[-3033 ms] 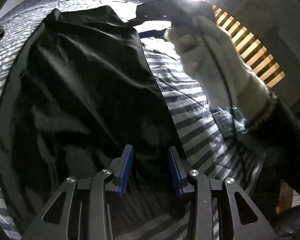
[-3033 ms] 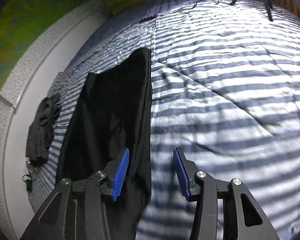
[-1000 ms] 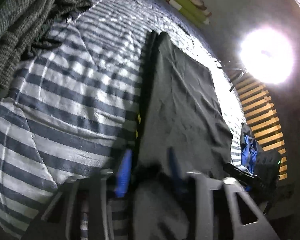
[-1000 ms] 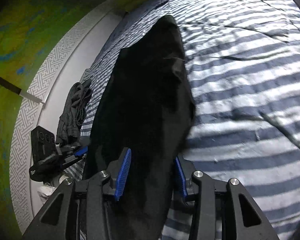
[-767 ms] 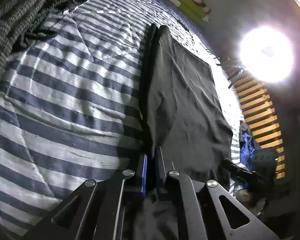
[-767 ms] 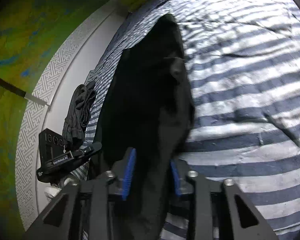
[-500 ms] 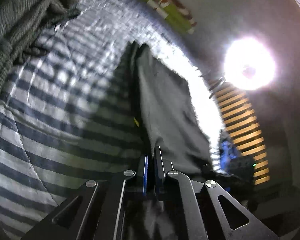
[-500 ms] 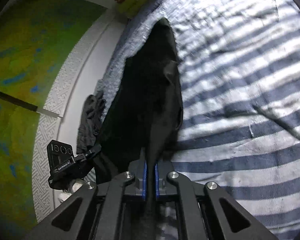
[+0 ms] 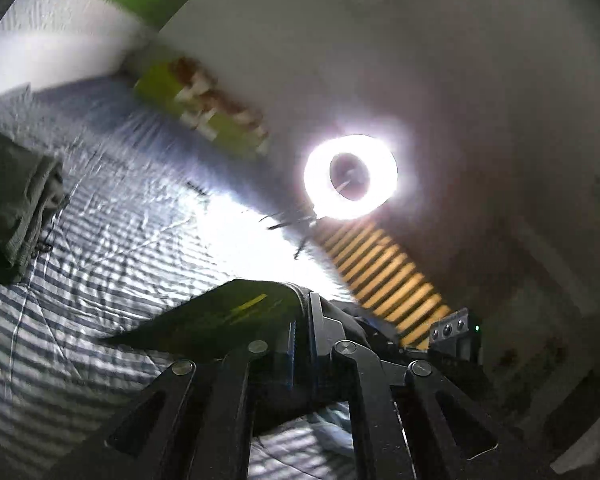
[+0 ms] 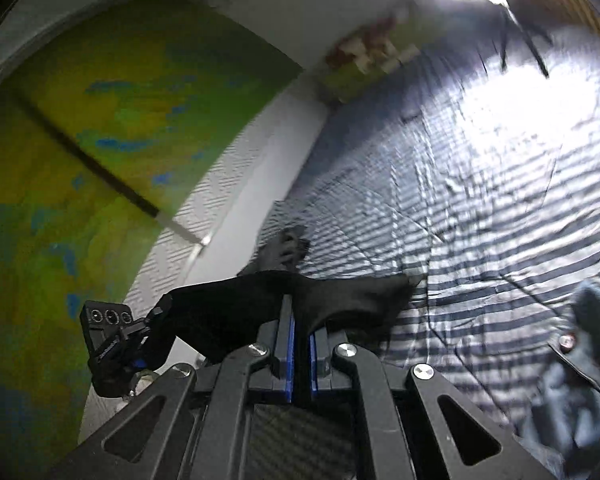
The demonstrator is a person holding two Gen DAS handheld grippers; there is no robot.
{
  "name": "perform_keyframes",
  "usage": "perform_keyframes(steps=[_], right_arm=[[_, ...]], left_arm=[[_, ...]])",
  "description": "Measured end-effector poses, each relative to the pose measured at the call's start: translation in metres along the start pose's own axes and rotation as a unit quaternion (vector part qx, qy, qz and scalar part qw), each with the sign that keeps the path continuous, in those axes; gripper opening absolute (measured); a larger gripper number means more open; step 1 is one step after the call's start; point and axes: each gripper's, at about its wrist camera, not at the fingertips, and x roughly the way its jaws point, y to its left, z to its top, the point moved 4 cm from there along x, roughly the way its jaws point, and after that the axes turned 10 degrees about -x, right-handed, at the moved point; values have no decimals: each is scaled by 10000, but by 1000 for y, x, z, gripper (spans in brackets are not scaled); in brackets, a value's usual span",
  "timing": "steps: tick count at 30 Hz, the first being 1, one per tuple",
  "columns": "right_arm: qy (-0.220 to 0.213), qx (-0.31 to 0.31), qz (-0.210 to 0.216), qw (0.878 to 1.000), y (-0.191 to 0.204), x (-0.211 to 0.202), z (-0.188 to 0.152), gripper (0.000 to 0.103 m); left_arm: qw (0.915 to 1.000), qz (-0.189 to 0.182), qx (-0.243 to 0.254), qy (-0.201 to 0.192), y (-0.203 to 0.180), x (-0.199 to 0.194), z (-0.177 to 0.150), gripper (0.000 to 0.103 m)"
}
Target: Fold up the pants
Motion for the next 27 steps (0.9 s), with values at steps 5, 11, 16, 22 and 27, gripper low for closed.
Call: perform_keyframes(steps=[5,11,16,22,27], right_arm=[[-243,-454,-37,9987,57,-67,-12,5],[-145,-457,-13,9988,80,-93,-34,5],[208,-193,-161,9995,44,-50,-30,5],[846,378,-606,9938,-48,59,-16,5],[1234,367,-978,9868,-93,114,-12,5]], left_arm=[[9999,-126,90,-26,-46,-53,-37,4],[9996,-80,-138,232,-50,-80,-64,4],[9975,298,-455,458,1,-48,-56,4],[9860,1040,-1057,759,114,49,-29,4],[9747,1439,-1403,979,185,113,-16,4]])
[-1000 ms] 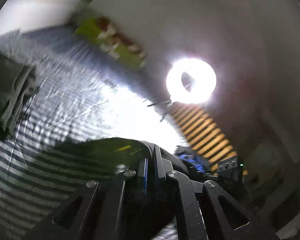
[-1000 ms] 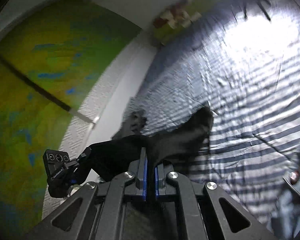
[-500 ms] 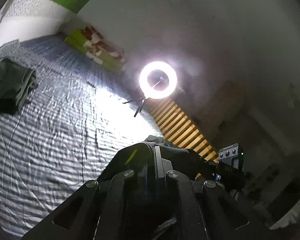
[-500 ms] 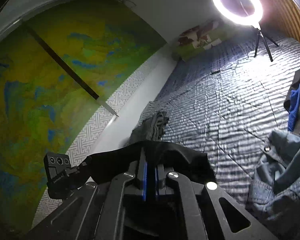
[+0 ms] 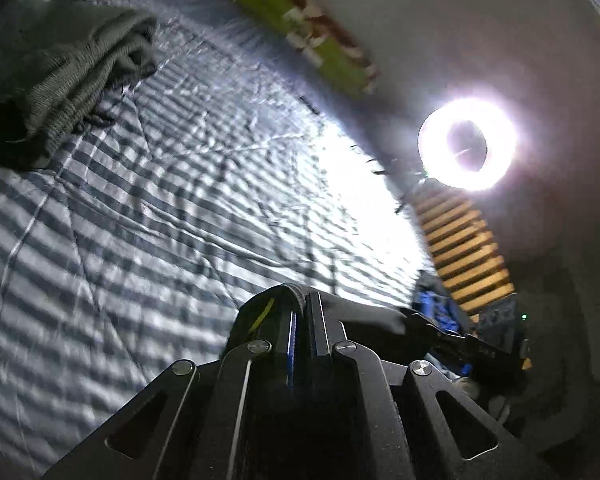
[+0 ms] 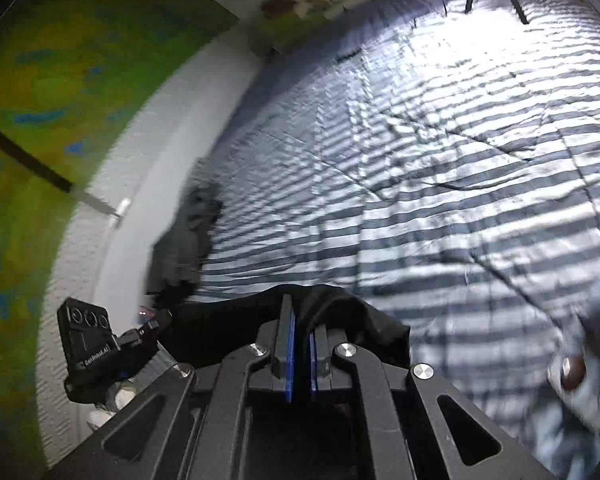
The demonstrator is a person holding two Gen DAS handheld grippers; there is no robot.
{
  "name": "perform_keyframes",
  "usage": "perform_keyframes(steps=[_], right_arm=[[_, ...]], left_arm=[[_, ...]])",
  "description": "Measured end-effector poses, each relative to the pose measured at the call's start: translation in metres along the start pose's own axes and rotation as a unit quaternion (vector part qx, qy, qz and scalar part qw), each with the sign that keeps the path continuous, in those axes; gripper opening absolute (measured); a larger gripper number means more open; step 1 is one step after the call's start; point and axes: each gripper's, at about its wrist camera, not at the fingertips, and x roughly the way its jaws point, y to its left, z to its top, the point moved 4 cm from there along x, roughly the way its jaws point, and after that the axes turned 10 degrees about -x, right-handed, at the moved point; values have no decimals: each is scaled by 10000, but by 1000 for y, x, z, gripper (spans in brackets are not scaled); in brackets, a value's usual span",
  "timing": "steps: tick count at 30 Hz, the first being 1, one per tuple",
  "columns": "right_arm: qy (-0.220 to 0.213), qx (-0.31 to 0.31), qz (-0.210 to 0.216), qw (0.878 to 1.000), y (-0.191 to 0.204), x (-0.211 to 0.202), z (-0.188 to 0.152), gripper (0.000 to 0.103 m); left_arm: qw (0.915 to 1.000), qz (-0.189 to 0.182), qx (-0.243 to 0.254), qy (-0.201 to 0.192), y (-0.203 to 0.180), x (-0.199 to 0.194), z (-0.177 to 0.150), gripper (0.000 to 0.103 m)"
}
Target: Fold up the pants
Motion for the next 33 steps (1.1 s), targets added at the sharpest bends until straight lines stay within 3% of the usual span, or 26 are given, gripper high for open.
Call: perform_keyframes(steps=[10,13,16,19,21,24,29,33], right_arm=[[595,122,-127,9981,-43,52,11,8],[856,417,19,9955,-55,54,13,13],[656,380,76,9971,-57,27,17,26],[288,450,-93,9985,-59,-1,20,28],[-8,119,-248,9996,-45,-21,15,28],[-2,-471,-360,9982,-11,-21,-1,28],[479,-967,-379,9934,24,11,-40,28],[960,-1486,-1012,9790,16,23,-74,28]], left_arm=[[9981,544,144,249,15,55,25,6],[9967,759,-8,287,25,54,29,17],[9961,876,44,78,25,34,38,31],[9975,653,254,-51,11,21,35,32],[9970,540,551,16,-5,20,23,31],[9945,492,882,285,-19,34,3,31],[9926,508,672,872,-4,69,-21,31],[9896,853,700,927,21,76,-22,31]])
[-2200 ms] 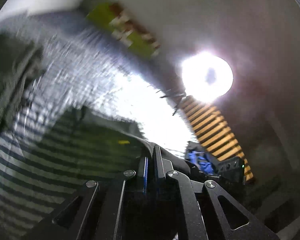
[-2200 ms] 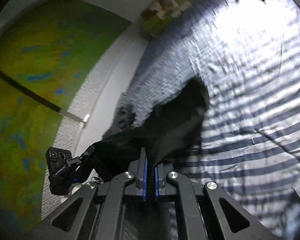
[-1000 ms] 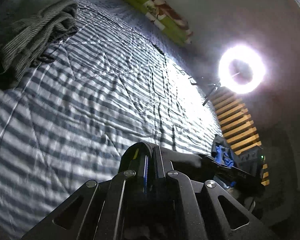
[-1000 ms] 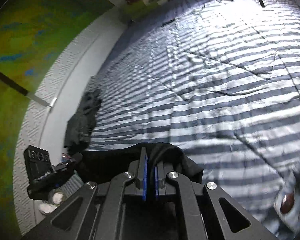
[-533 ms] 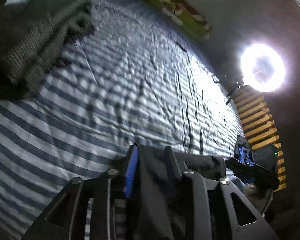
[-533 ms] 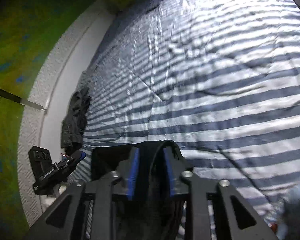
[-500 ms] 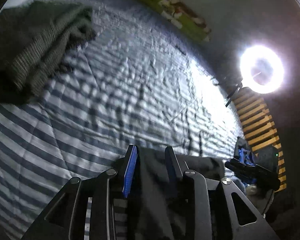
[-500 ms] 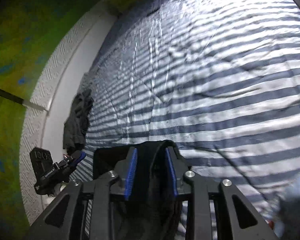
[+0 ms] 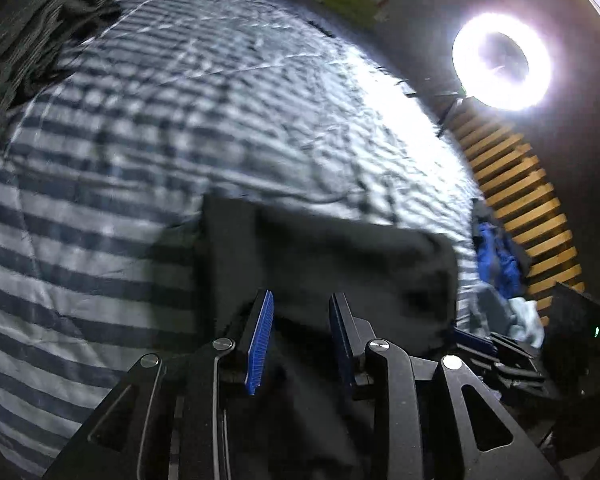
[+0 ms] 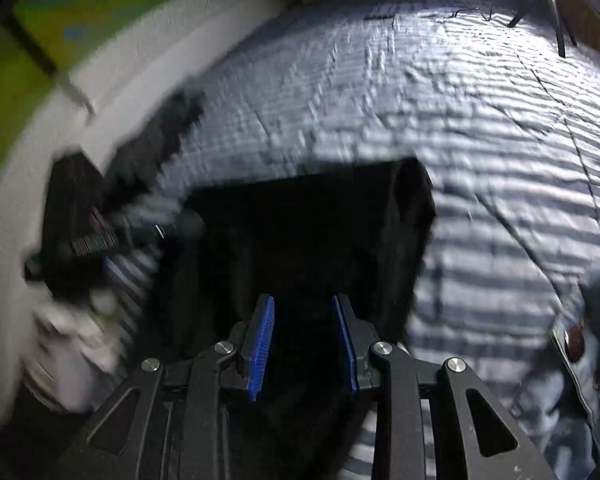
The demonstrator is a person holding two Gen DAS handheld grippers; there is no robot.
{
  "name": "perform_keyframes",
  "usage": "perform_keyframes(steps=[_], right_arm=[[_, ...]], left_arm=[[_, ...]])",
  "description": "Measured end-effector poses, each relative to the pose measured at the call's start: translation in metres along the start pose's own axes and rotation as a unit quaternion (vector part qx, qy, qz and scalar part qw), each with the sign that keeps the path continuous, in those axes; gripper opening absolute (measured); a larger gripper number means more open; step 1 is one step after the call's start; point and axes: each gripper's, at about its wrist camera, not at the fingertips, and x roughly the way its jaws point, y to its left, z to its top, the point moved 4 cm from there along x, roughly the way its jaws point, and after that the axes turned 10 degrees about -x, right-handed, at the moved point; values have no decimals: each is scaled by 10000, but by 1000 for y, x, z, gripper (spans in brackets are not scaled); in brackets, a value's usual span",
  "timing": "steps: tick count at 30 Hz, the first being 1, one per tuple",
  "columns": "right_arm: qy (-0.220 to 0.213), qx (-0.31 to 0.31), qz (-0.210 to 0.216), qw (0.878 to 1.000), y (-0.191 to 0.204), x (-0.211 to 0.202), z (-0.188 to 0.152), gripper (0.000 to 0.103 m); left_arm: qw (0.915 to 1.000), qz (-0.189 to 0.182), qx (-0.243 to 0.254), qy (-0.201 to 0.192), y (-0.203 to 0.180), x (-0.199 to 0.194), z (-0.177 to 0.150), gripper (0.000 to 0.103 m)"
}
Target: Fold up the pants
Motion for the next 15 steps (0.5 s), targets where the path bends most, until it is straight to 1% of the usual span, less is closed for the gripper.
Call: perform_keyframes(steps=[1,2,3,4,5,6,7,9,11,13,15], right_arm=[[161,-191,-387,9989,-3,4,-8,27],[196,-281,-591,9977,-6,4,-12,27],[181,-278,-673,9972,-10,2,-15,27],[131,-143,-621,9979,-14,-2,-15,27],[10,46,-474,9989,-16,-8,-13,27],[-171,139,-338,9992,-14,-16,-12,27],[-272,132,-301,9991,-11,-22,-10,27],[-412,-88,-208,9989,8,-31,-10,27],[-391,-333,77,9987,31,-29,-15,27],[-151,-580,208,9980,49,-18,-29,27],[113,-822,70,9965,56,-7,-45,27]], left_arm=[[10000,-30,-68,-20,5,-2,1,30],[9998,-3,-181,-96,11,-9,3,30],[9995,65,-231,-201,15,-15,4,30],[9992,99,-226,-305,16,-24,5,30],[9991,58,-203,-360,15,-33,4,30],[9992,-40,-179,-366,14,-38,2,30],[9992,-180,-114,-337,9,-43,-1,31],[9991,-397,27,-153,-1,-45,-13,31],[9983,-546,169,129,-13,-38,-29,31],[9966,-595,313,469,-18,-26,-49,31],[9944,-538,419,811,-15,-12,-74,31]])
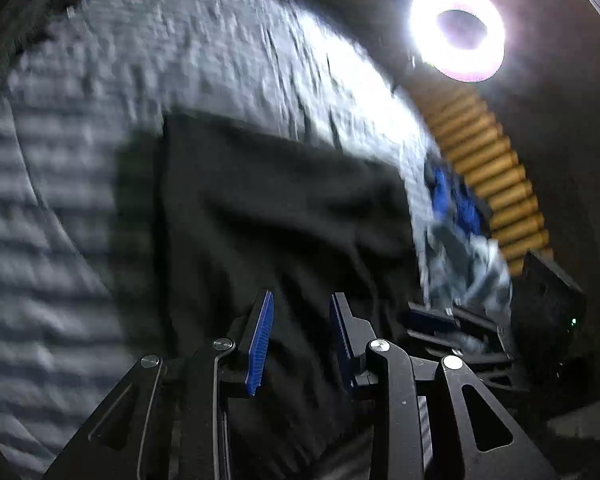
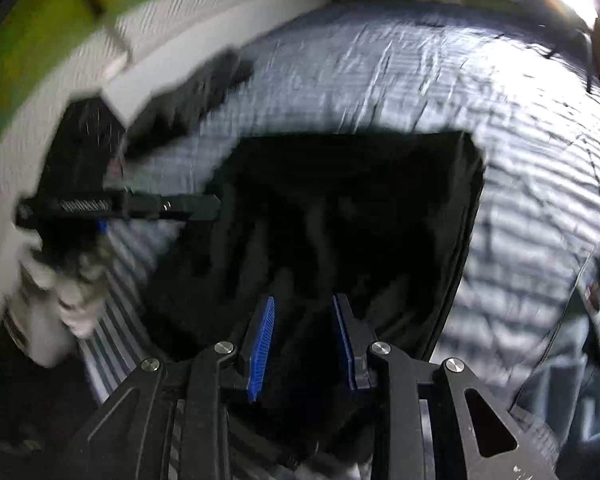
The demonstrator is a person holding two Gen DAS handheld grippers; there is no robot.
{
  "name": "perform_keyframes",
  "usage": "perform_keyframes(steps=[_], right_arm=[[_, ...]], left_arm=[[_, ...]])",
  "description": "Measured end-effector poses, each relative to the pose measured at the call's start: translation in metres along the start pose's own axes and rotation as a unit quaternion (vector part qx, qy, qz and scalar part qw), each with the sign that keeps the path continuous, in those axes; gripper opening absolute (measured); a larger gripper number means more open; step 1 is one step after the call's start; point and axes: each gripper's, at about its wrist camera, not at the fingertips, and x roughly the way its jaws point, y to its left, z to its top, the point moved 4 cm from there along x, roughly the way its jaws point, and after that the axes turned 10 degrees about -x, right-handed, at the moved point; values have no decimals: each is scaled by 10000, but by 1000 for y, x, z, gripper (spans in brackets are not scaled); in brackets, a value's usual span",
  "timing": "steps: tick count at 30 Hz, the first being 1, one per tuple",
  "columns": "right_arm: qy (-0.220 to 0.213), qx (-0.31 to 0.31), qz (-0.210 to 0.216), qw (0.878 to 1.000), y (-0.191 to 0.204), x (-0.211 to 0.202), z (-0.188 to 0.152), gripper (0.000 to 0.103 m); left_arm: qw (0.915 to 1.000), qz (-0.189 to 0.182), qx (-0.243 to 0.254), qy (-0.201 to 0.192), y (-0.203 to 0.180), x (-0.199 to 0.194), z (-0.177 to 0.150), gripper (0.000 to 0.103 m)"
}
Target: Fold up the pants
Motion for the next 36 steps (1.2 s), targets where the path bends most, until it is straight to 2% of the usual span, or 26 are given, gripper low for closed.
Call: perform_keyframes(steps=[1,2,4,6,8,9,10,12,15,21,22,24,28,32,34,35,36], right_arm=[[138,-147,-143,9997,2,5,-10,27],[181,-250,-257,9992,1,7,-18,27],[91,-171,-93,9998,-2,3,-22,27],[-79,82,297,9995,-12,-9,-22,27],[-368,203,387,9984,-20,-23,-11,27],[-552,274,351,9975,-26,-30,-3,28],[-715,358,293,9964,-33,-37,6,36],[-1080,690,13,9918,-56,-45,22,50],[-1243,1392,-262,9821,-97,-38,35,51],[-740,2272,144,9709,-140,3,21,52],[-736,2411,319,9672,-144,8,19,52],[-806,2454,377,9653,-146,7,20,54],[-787,2302,414,9691,-140,16,29,56],[-836,2079,324,9740,-137,22,39,57],[-868,2047,337,9744,-137,23,41,56],[-883,2031,336,9746,-137,23,42,55],[-880,2024,309,9748,-136,26,45,49]], left_arm=[[9999,32,45,86,3,6,-8,29],[9998,-69,153,-81,3,3,-13,30],[9999,-98,121,-35,4,-2,-15,31],[9999,-90,4,-118,7,-11,-9,34],[9991,-55,-55,-416,7,-28,7,36],[9982,-79,-154,-568,9,-37,17,44],[9964,-133,-321,-768,13,-46,28,58],[9915,-17,-588,-1158,24,-56,48,71],[9886,117,-941,-1171,47,-54,69,71],[9899,185,-1051,-928,59,-33,78,71],[9901,189,-1012,-955,58,-32,81,73],[9898,173,-1031,-971,56,-27,83,73],[9883,166,-1051,-1092,51,-19,94,73],[9899,354,-783,-1127,31,-5,105,70],[9909,529,-641,-1063,25,4,106,47],[9896,717,-520,-1134,23,6,106,43],[9893,815,-452,-1126,20,9,107,34]])
